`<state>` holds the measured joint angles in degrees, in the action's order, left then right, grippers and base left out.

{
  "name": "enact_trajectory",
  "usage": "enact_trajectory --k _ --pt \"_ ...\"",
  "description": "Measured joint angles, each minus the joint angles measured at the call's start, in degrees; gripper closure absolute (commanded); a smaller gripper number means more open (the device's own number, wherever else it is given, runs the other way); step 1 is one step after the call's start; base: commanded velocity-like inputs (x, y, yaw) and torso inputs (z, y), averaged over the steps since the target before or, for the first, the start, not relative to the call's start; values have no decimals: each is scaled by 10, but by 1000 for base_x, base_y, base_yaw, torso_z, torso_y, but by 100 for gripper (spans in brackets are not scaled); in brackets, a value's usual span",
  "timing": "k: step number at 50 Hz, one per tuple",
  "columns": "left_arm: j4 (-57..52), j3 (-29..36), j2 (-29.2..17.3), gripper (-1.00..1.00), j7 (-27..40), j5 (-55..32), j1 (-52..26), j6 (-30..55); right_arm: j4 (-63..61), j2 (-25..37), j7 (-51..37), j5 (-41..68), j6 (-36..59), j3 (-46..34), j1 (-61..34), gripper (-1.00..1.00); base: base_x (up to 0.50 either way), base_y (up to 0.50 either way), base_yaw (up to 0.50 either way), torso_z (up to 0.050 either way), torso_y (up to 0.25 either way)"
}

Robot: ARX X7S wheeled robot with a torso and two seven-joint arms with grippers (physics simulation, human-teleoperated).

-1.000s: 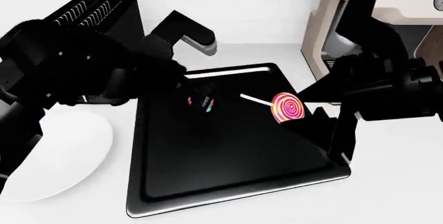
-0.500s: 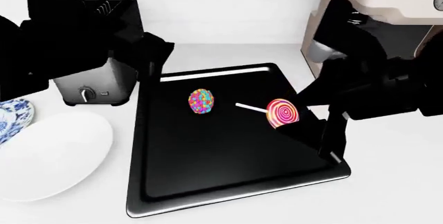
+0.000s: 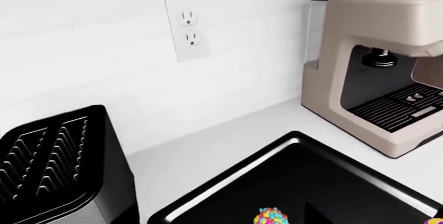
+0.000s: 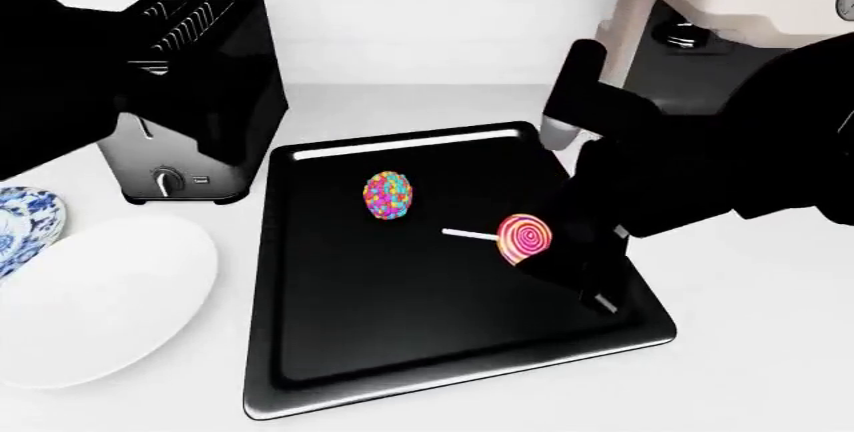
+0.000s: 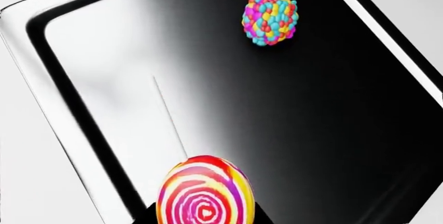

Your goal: Move the dessert items from the plate to the tray.

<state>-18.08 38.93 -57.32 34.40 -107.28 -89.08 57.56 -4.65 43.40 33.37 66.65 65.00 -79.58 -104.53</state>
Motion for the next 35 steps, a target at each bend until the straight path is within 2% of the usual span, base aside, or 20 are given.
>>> enact_trajectory --k 13,14,27,35 --pt "-19 -8 -14 -100 -8 8 33 -23 26 -29 16 -32 -17 -25 21 100 0 0 0 0 0" --pt "-20 -8 -15 -100 -8 9 35 -24 28 -31 16 -33 -18 -26 22 -100 0 0 0 0 0" --pt "-23 -9 -18 -100 -13 12 46 -29 38 -44 19 -45 -22 -31 23 -100 0 0 0 0 0" --pt "-23 -9 -19 -100 -14 11 47 -29 19 -31 9 -31 -13 -14 3 -100 0 0 0 0 0"
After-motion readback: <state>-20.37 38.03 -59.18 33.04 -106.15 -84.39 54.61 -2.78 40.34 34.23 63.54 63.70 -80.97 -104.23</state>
